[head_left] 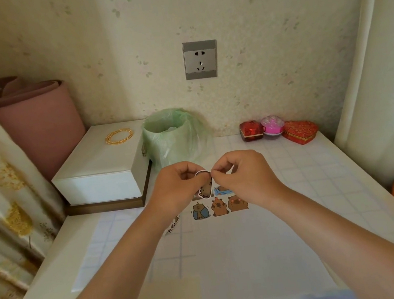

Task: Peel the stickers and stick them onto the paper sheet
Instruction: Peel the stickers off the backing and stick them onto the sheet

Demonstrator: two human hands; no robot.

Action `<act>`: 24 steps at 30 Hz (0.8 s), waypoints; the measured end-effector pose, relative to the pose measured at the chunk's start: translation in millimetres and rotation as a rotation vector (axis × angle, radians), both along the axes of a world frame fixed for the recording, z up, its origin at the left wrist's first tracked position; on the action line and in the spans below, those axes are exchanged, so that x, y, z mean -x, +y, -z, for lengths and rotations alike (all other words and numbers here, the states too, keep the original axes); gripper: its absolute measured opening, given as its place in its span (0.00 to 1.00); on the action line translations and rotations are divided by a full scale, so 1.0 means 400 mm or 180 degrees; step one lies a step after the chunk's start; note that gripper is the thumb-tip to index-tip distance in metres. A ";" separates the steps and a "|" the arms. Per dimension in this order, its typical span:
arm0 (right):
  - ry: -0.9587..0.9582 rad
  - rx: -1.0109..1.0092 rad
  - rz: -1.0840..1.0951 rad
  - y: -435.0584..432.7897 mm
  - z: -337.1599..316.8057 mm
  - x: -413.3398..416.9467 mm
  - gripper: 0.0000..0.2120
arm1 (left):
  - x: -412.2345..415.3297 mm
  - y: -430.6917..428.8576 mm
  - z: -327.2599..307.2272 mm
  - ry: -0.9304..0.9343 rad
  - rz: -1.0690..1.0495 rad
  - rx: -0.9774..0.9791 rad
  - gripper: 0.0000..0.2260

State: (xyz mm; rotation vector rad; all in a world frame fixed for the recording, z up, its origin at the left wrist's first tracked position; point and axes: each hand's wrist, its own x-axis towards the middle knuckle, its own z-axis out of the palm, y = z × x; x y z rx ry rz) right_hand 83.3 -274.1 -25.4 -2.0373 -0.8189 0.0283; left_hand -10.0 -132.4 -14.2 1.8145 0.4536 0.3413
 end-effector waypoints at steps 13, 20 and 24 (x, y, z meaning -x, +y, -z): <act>0.1606 -0.0376 -0.0475 -0.018 -0.045 -0.008 0.07 | -0.004 -0.005 0.000 -0.0349 0.0210 0.0076 0.03; 0.1135 -0.0306 -0.0371 -0.019 -0.041 -0.013 0.09 | -0.003 -0.010 0.002 -0.0440 0.0276 0.0131 0.04; 0.0656 -0.0125 -0.0257 -0.006 -0.025 -0.007 0.10 | -0.007 -0.014 0.006 -0.0404 0.0130 0.0079 0.05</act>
